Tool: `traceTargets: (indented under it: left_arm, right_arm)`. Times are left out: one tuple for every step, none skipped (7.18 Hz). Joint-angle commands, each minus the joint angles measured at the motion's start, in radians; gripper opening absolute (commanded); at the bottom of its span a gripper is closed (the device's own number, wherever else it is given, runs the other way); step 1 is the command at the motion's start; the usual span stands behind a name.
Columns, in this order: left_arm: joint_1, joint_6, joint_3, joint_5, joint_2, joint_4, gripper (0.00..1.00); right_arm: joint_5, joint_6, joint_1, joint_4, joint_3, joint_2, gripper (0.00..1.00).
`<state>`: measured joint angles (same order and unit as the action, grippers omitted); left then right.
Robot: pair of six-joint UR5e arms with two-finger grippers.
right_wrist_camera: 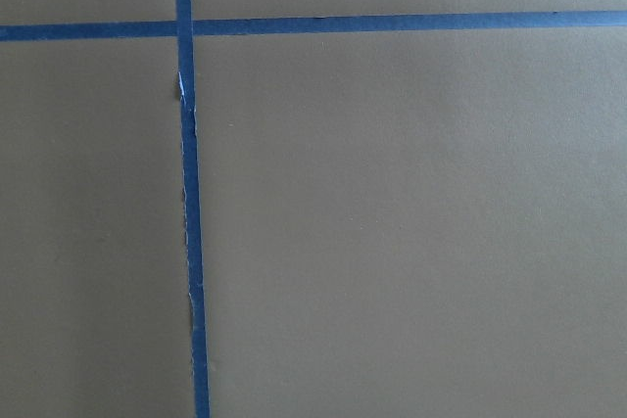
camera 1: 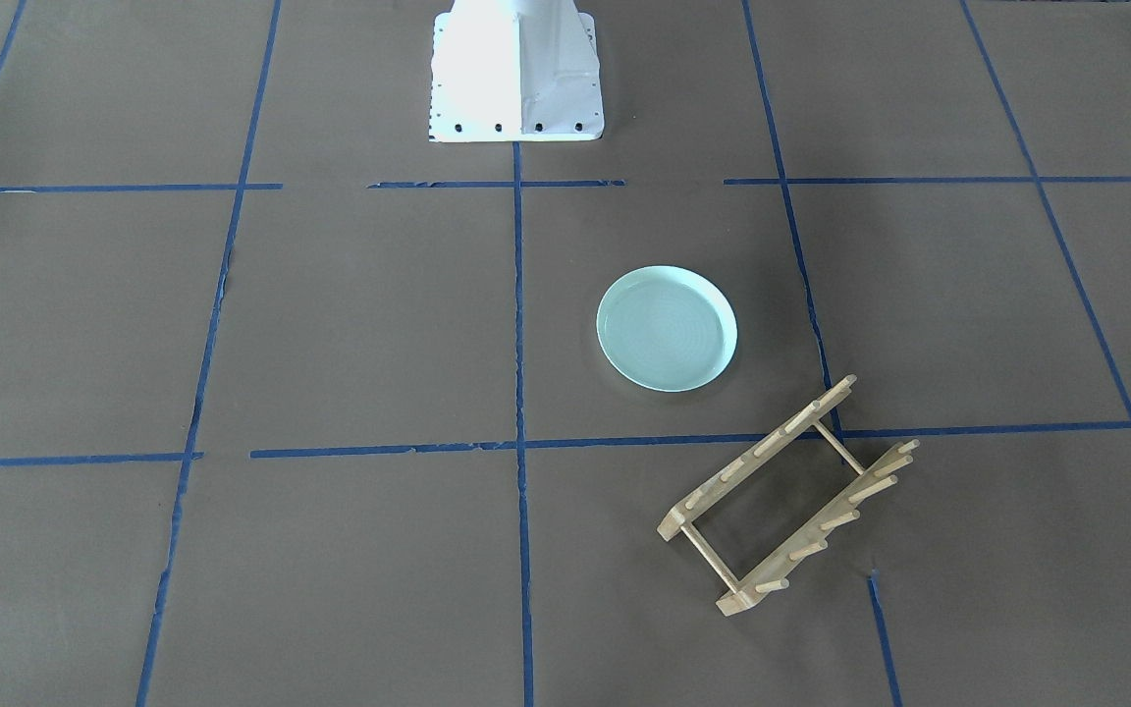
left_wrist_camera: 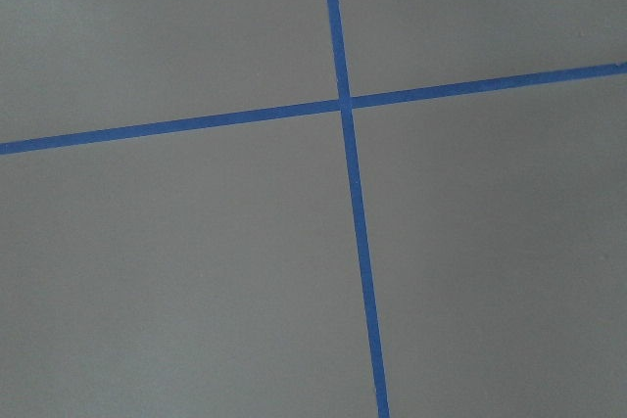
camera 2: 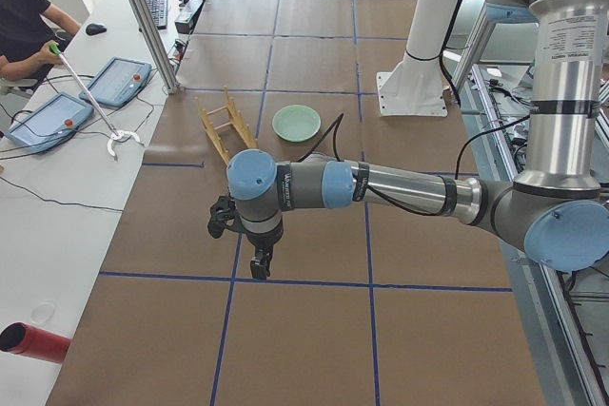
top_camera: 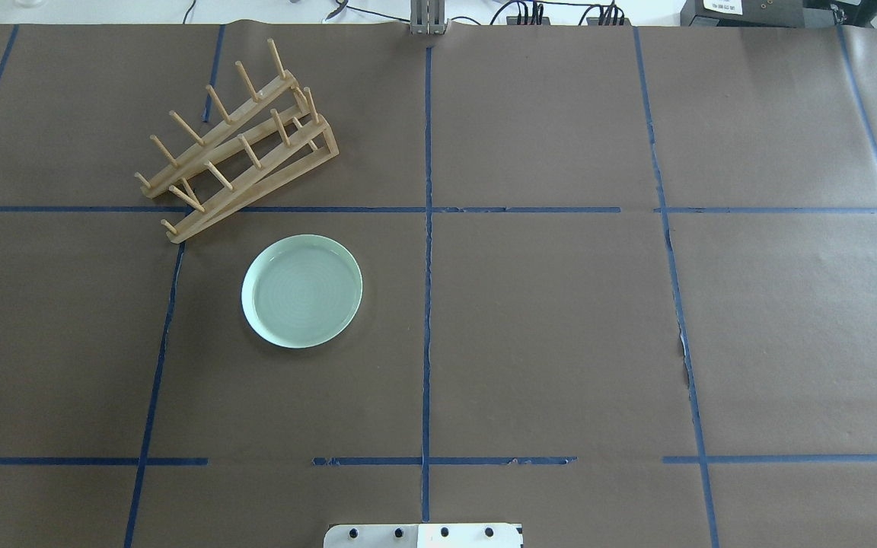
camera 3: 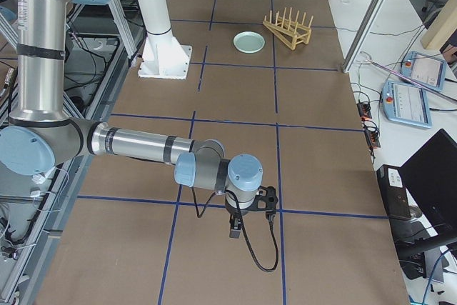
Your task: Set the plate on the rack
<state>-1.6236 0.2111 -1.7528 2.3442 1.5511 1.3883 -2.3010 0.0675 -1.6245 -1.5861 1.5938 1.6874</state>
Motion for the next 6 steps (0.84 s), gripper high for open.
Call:
traceTargets:
  left_arm:
    - [0.008, -0.119, -0.043, 0.030, 0.010, 0.049, 1.00]
    - [0.036, -0.242, -0.086, 0.046, 0.012, 0.067, 1.00]
    - [0.124, -0.401, -0.132, 0.044, 0.030, 0.099, 1.00]
    - [0.192, -0.587, -0.137, 0.046, 0.094, 0.115, 1.00]
    - [0.268, -0.768, -0.134, 0.047, 0.174, 0.115, 1.00]
    - [0.369, -0.973, -0.129, 0.046, 0.260, 0.117, 1.00]
  right_arm:
    - [0.000, 0.000, 0.000, 0.000, 0.000, 0.000, 1.00]
    - [0.000, 0.000, 0.000, 0.000, 0.000, 0.000, 1.00]
    - [0.000, 0.000, 0.000, 0.000, 0.000, 0.000, 1.00]
    - [0.000, 0.000, 0.000, 0.000, 0.000, 0.000, 1.00]
    - [0.000, 0.000, 0.000, 0.000, 0.000, 0.000, 1.00]
    - [0.000, 0.000, 0.000, 0.000, 0.000, 0.000, 1.00]
